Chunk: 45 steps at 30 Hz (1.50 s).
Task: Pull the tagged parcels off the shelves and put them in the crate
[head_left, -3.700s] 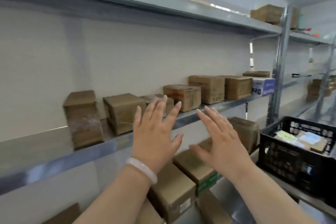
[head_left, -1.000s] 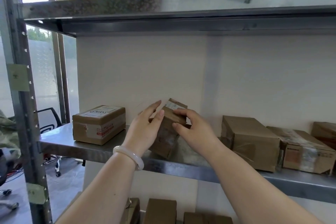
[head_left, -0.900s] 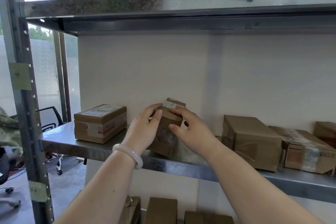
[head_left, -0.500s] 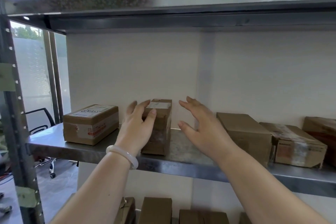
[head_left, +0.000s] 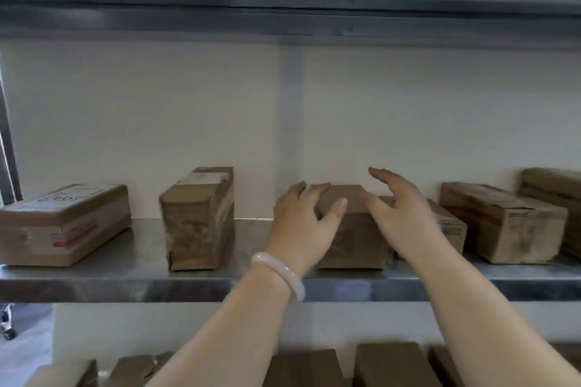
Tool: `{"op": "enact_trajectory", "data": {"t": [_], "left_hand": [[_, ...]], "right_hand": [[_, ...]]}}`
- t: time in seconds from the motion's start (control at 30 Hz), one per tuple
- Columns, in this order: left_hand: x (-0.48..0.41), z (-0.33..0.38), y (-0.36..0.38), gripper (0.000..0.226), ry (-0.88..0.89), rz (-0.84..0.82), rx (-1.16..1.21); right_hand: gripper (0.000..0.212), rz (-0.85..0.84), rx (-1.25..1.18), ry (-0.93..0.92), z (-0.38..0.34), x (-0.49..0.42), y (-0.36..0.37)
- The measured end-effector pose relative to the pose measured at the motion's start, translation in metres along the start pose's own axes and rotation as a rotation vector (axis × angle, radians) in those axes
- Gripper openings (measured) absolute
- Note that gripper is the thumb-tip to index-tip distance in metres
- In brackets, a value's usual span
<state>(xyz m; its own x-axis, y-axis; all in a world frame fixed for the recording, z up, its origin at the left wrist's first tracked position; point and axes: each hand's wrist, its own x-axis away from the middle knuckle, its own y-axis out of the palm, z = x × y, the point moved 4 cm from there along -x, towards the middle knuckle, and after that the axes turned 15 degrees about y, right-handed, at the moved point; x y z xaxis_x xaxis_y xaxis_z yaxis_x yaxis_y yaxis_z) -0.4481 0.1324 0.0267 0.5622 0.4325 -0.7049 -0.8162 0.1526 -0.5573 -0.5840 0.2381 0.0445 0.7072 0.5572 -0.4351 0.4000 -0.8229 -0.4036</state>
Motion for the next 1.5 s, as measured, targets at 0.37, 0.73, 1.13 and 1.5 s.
{"op": "enact_trajectory", "data": {"t": [0.37, 0.73, 1.13, 1.5], "left_hand": [[-0.005, -0.013, 0.029, 0.061, -0.238, 0.021, 0.415], [0.034, 0.016, 0.001, 0.060, 0.035, 0.262, 0.399], [0.041, 0.012, -0.013, 0.059, 0.009, 0.228, 0.327], [0.043, 0.021, -0.006, 0.068, -0.182, 0.269, 0.854]], "right_hand": [[0.044, 0.000, -0.030, 0.073, 0.018, 0.013, -0.015], [0.053, -0.080, -0.302, 0.105, 0.015, 0.027, -0.013], [0.060, -0.195, -0.572, 0.215, 0.008, 0.040, -0.010], [0.054, -0.099, -0.458, -0.054, -0.004, 0.068, -0.018]]}}
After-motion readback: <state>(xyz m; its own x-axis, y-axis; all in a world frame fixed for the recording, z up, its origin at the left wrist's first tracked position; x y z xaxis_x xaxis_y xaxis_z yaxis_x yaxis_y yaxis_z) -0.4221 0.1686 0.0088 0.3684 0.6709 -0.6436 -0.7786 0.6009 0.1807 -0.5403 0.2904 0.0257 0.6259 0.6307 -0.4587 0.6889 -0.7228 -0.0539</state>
